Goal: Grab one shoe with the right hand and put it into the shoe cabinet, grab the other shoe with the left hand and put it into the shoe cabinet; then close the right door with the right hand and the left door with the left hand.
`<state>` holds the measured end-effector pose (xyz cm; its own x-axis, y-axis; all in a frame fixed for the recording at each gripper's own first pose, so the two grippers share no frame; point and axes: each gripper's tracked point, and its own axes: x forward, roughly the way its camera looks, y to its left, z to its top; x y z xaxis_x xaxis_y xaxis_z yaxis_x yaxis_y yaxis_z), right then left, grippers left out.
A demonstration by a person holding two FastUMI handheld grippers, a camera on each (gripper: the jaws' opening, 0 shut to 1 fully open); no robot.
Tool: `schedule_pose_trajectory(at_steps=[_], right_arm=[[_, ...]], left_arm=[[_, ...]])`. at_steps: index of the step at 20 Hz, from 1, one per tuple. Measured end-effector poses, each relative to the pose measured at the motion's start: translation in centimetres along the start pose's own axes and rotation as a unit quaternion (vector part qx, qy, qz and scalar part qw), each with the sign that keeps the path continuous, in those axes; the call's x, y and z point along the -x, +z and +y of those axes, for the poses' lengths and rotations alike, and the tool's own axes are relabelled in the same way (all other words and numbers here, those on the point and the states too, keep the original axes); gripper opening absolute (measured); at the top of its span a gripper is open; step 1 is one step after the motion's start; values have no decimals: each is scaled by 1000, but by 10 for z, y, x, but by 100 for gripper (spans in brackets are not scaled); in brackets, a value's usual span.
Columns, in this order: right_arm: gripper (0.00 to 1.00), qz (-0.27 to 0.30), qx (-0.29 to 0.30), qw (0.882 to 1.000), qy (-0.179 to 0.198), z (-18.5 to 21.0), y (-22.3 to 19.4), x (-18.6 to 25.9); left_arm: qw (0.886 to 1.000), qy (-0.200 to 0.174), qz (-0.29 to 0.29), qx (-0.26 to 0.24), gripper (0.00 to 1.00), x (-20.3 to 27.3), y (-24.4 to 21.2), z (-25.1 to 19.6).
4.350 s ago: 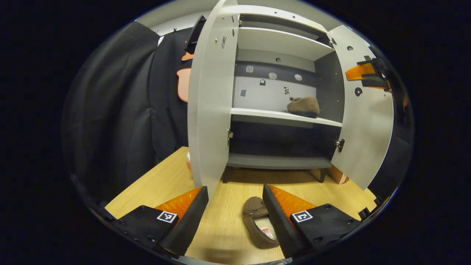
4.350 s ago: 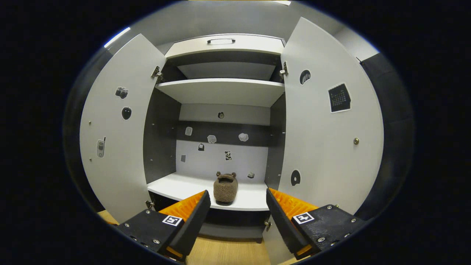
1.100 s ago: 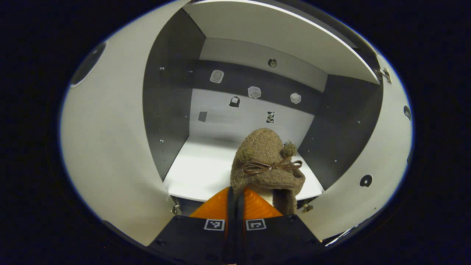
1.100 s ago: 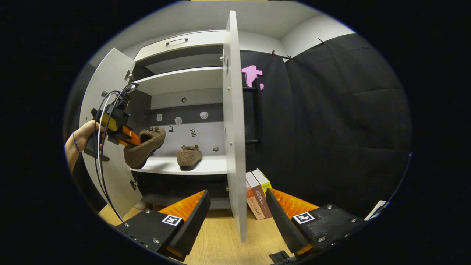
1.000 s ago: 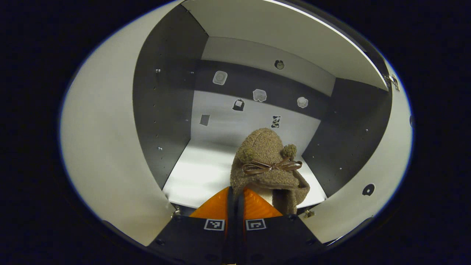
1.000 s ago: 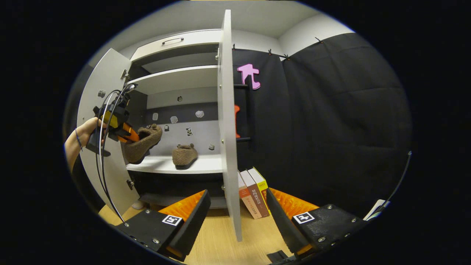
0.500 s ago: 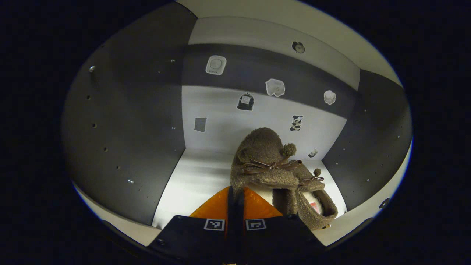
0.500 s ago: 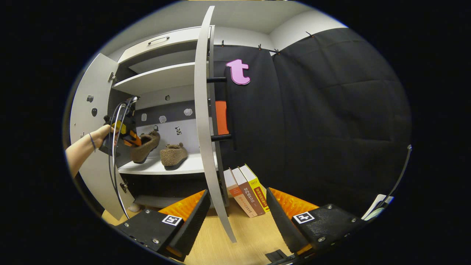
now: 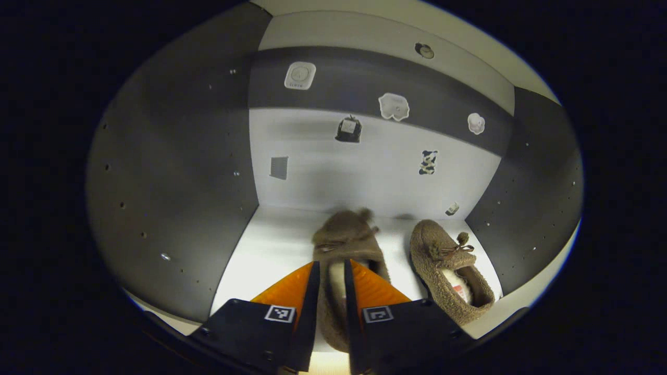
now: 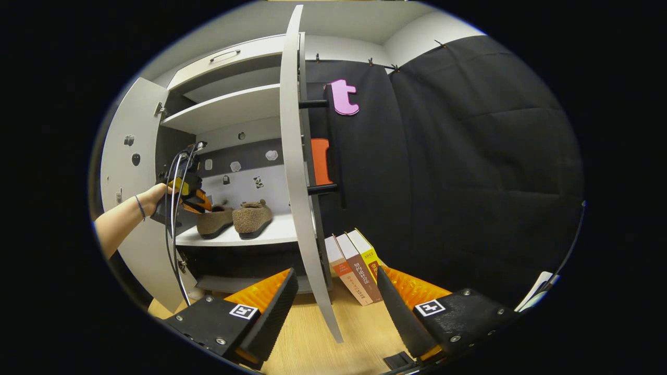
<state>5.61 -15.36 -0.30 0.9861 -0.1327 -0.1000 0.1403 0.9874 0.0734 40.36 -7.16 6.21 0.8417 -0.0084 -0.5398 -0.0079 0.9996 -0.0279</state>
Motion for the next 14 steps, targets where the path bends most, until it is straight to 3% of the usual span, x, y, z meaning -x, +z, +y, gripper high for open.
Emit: schedule_pose_trajectory(at_steps=[3, 4, 7, 10, 11, 12, 14], right_arm=[[94, -5, -1, 1000, 8, 6, 4, 3], [94, -6, 1, 1000, 12, 8, 5, 4], [94, -10, 7, 1000, 20, 12, 8, 10], [94, -16, 10, 999, 27, 14, 14, 17], [94, -17, 12, 999, 28, 13, 16, 20], [99, -19, 14, 999, 28, 12, 17, 22], [94, -22, 16, 999, 28, 8, 21, 26]], left_arm=[[999, -18, -32, 0, 62, 36, 14, -9], [999, -28, -45, 3, 75, 49, 20, -13], [995, -54, -87, 3, 75, 95, 32, -25], [990, -59, -131, -6, 89, 146, 38, -28], [988, -58, -143, -10, 84, 163, 39, -29], [986, -61, -155, -13, 90, 180, 37, -30], [982, -65, -175, -19, 93, 209, 33, -31]])
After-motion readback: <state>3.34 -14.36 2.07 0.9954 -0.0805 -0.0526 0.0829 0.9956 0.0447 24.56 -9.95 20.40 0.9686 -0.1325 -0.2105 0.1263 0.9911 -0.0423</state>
